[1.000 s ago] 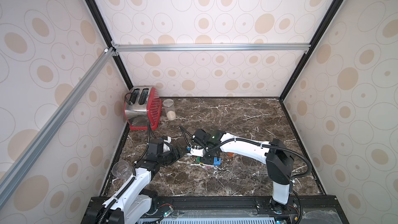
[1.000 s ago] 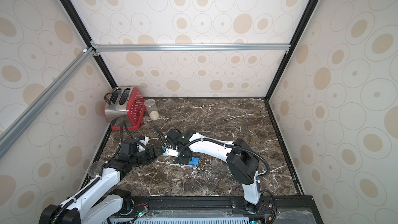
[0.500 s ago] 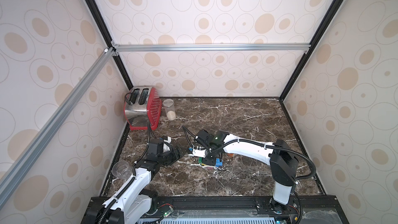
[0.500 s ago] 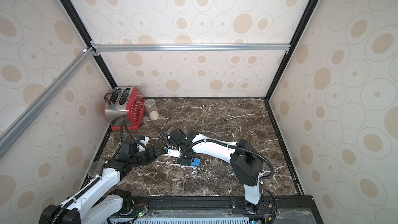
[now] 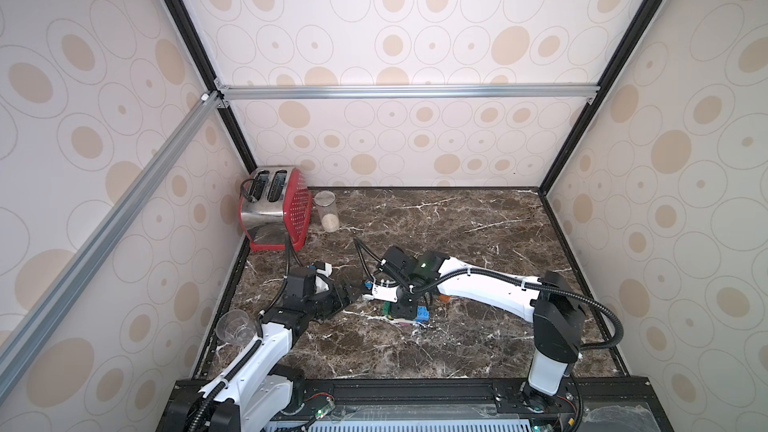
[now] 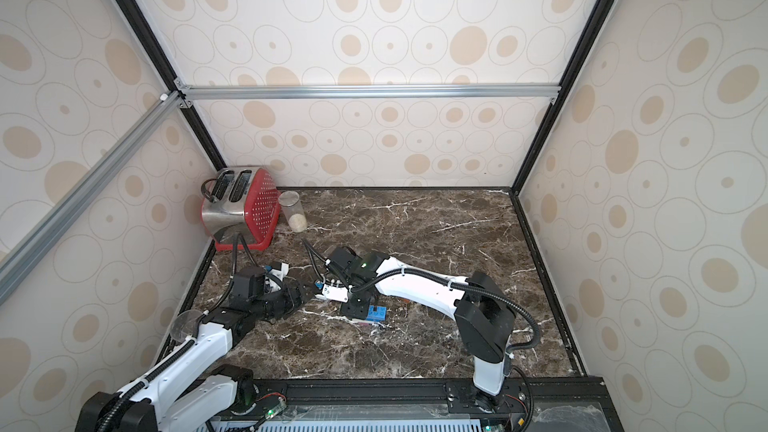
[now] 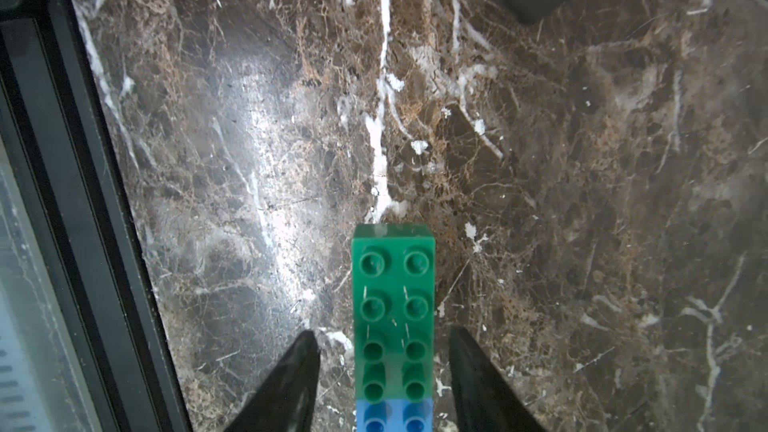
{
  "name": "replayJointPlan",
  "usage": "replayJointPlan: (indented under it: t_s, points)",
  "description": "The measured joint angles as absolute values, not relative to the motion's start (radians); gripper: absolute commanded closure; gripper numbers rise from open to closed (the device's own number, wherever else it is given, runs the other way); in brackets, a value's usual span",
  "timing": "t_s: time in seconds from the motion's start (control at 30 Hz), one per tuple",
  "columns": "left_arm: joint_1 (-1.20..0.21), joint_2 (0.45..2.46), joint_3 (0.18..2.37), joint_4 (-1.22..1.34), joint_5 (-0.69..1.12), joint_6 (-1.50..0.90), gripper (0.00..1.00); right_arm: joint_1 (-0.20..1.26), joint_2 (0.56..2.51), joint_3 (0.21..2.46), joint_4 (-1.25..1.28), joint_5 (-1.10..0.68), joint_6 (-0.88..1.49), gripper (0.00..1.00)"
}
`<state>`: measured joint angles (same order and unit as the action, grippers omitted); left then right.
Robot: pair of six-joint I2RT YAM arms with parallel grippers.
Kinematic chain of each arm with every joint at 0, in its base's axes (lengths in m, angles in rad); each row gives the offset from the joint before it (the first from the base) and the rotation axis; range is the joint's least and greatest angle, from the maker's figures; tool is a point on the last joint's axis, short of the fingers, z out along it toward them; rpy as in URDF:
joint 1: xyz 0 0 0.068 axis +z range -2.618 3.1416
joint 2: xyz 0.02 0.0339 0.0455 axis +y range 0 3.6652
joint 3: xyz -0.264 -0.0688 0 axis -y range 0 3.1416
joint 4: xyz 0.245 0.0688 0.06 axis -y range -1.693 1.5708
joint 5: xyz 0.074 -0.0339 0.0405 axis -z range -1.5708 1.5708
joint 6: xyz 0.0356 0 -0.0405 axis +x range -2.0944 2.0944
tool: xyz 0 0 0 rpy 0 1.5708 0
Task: Assemble a heart with lego
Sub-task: Assemble the lego brick with the lego brick, then pick up the lego brick from the center of the board.
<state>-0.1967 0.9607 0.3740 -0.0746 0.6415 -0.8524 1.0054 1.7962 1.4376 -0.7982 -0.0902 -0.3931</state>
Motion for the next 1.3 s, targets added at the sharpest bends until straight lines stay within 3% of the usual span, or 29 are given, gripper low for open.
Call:
replayJointPlan:
  t_s: [0.17, 0.43, 0.63, 0.9, 1.3]
  points:
    - [-0.239, 0.995, 0.375, -0.052, 0.645, -0.852, 0.18, 0.952, 1.714, 1.396, -0.784, -0.079, -0.343, 0.43]
    - [-0.290, 1.090, 0.385, -0.016, 0.644, -0.852, 0.19, 0.744, 1.567, 1.270, -0.794, 0.006, -0.204, 0.40]
    - [-0.293, 1.132, 0.410, 0.000, 0.636, -0.852, 0.20, 0.600, 1.568, 1.185, -0.815, 0.118, 0.019, 0.38]
    - [-0.300, 1.151, 0.416, 0.007, 0.621, -0.852, 0.20, 0.537, 1.631, 1.102, -0.816, 0.266, 0.303, 0.38]
    - [-0.300, 1.152, 0.416, 0.006, 0.607, -0.841, 0.19, 0.432, 1.639, 0.965, -0.653, 0.185, 0.471, 0.39]
